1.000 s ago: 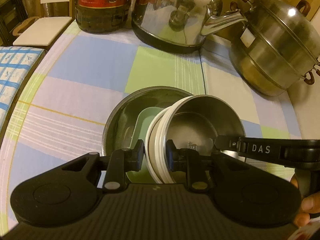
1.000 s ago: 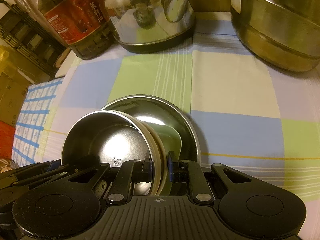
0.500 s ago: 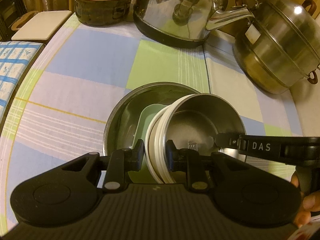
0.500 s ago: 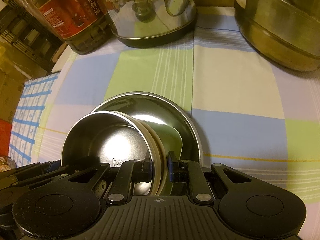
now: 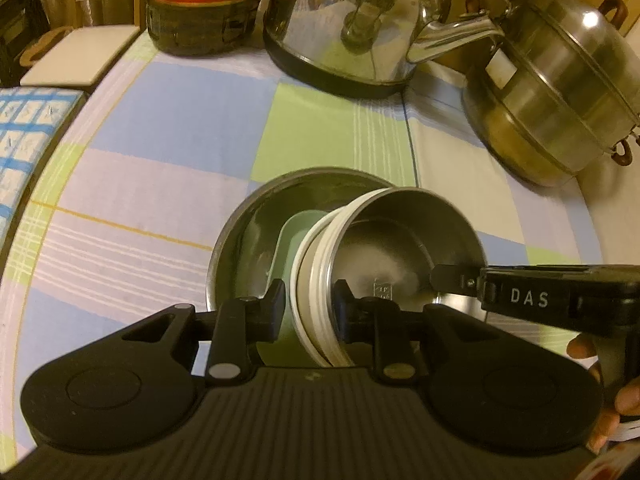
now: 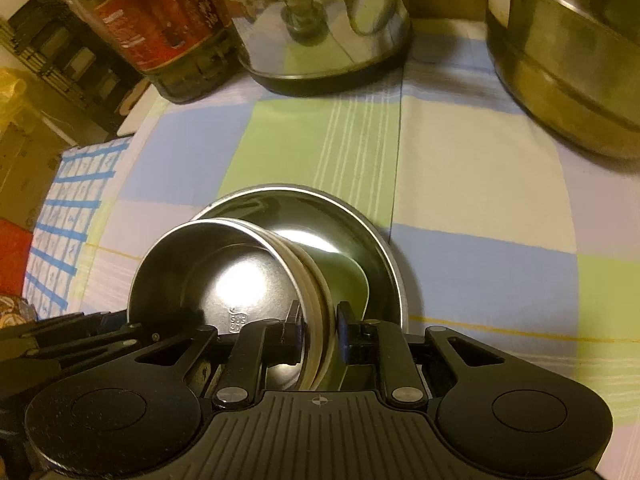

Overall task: Organize plates and bowls
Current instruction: 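Lower the bowl stack onto the saucer in the steel plate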

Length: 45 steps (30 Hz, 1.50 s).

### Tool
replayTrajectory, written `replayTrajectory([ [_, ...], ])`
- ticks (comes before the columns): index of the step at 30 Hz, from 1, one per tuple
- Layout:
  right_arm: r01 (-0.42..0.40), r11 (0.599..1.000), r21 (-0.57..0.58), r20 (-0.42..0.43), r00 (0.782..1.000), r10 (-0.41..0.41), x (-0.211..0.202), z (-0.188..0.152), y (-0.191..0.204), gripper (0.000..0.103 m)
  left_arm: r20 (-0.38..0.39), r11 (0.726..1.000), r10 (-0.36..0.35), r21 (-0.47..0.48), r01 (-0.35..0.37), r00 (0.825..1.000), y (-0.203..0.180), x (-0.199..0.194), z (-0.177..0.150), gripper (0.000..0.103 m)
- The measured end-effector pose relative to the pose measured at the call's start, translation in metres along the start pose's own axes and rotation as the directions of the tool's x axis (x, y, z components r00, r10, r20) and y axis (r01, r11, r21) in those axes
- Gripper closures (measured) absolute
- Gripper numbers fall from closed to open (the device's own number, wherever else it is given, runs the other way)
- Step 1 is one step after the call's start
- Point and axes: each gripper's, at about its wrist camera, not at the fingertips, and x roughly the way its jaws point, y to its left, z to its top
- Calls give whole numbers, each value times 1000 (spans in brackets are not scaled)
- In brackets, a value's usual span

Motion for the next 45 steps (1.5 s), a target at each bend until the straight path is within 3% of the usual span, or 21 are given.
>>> replayTrajectory([
  [5, -24, 1000, -20, 49, 998, 25, -10, -4, -1, 84, 67, 998, 20, 55, -23, 998, -7, -15, 2, 81],
  [9, -72, 997, -24, 134, 988, 74, -23, -5, -3, 84, 123, 995, 19, 92, -30, 992, -10, -25, 7, 81],
  [13, -82, 995, -56, 175, 980, 91, -25, -3, 0, 84, 118, 993, 6, 115, -19, 993, -12, -21, 12, 83],
  [15, -88, 994, -65, 187, 977, 99, -23, -1, 1, 84, 98, 994, -12, 108, 1, 995, -11, -17, 14, 90],
  [29, -141, 989, 37, 140, 981, 135, -18, 13, -14, 86, 52, 997, -49, 58, 46, 997, -3, -6, 27, 92],
  [37, -123, 986, 114, 53, 992, 117, -15, 29, -14, 86, 13, 997, -31, 65, 30, 999, -6, 1, 33, 92],
  [45, -113, 987, 116, 52, 993, 108, -15, 29, -13, 85, 9, 997, -30, 69, 29, 1000, -7, 1, 31, 91],
])
